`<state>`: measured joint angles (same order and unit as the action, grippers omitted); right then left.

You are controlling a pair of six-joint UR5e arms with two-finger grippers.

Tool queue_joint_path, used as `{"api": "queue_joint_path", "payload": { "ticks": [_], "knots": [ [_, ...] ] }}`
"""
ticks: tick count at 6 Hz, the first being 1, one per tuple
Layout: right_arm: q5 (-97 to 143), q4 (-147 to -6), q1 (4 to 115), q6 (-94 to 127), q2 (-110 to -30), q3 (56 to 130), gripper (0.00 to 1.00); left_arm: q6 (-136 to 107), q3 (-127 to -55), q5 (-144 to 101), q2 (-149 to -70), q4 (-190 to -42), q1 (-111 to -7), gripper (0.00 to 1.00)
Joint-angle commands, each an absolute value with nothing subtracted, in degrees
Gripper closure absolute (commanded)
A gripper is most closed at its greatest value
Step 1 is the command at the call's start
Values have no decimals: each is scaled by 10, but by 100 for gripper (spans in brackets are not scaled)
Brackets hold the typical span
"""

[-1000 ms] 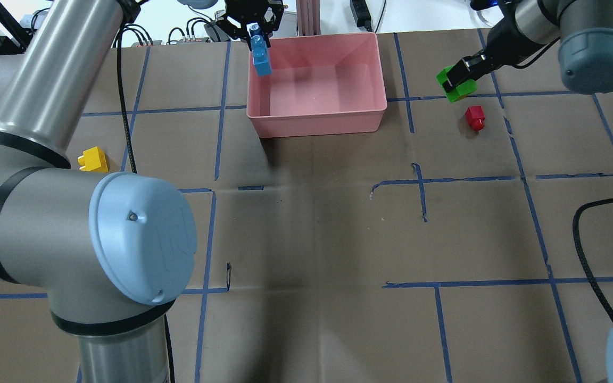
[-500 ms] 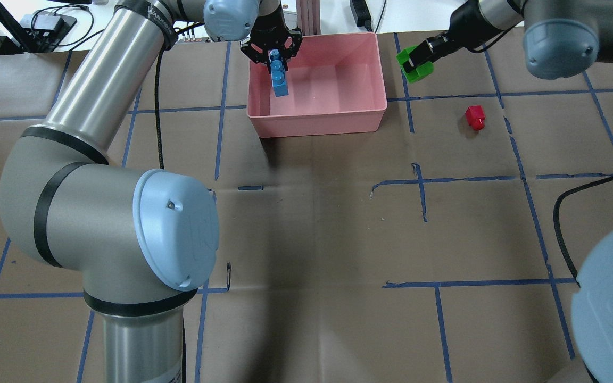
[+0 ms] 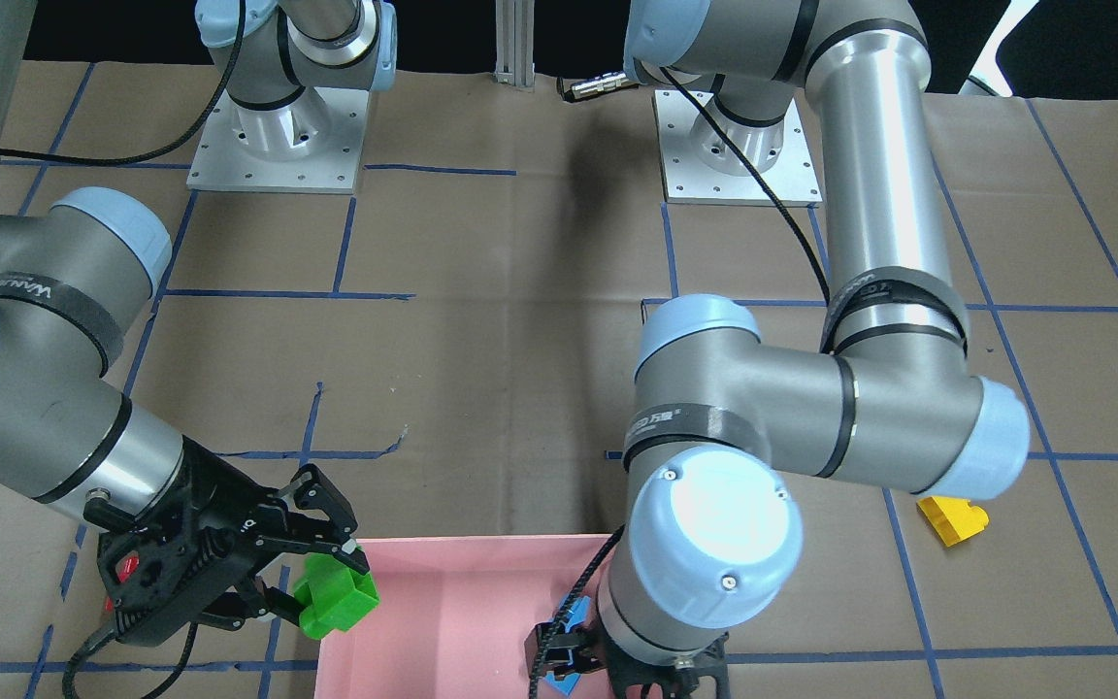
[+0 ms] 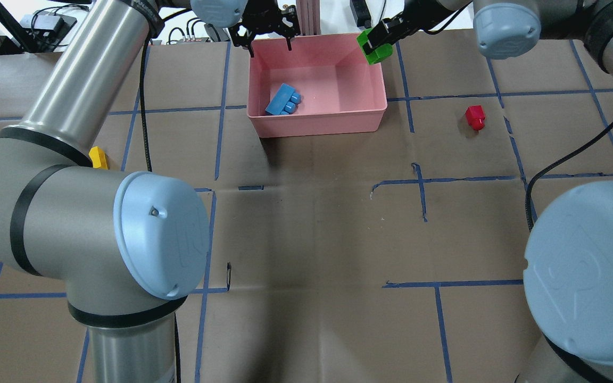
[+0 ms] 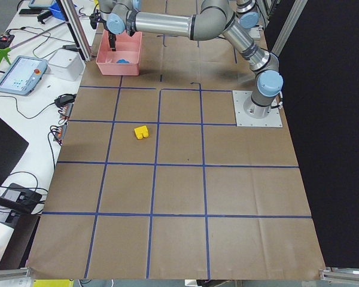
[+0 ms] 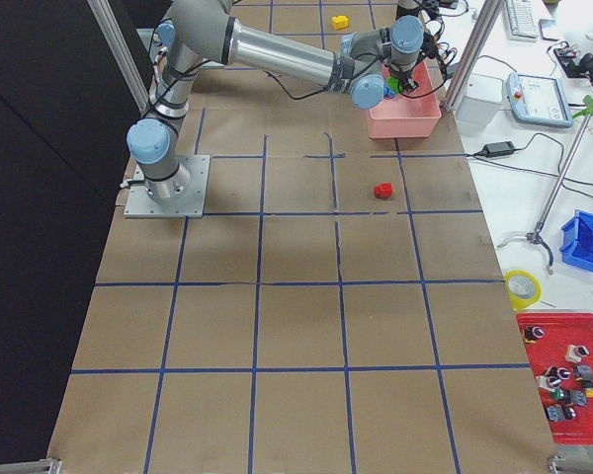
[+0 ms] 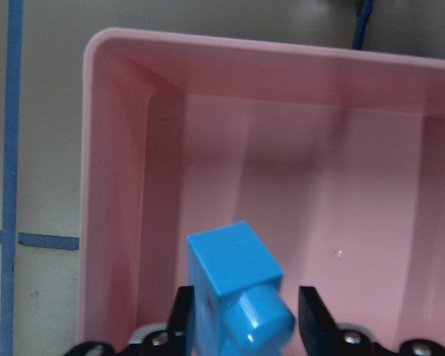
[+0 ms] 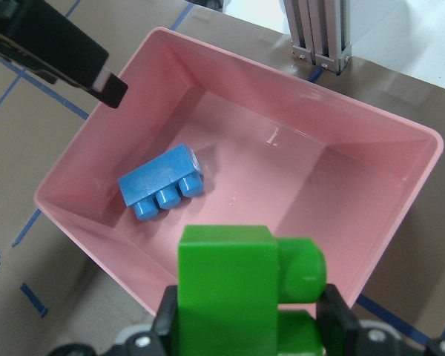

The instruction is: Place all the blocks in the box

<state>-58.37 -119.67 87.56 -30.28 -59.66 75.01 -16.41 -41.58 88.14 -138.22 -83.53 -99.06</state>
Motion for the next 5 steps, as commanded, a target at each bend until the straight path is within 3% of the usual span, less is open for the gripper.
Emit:
{"api": "queue_joint_path", "payload": {
  "ticks": [1, 2, 3, 4, 5],
  "knots": [
    [-560, -1255, 911, -245, -564, 727, 93, -110, -420, 882, -1317, -908, -938, 1],
    [-560, -1303, 936, -203, -535, 702, 93, -66, -421, 883, -1301, -937, -906, 1],
    [-562, -1310, 951, -200, -508, 676, 80, -36, -435, 885, -1292, -940, -886, 1],
    [-561, -1311, 955, -201, -503, 669, 10, 7, -461, 906, -1281, -933, -859, 1],
    [-562, -1317, 958, -206, -503, 671, 1, 32, -482, 911, -1272, -933, -806, 1]
  ]
}}
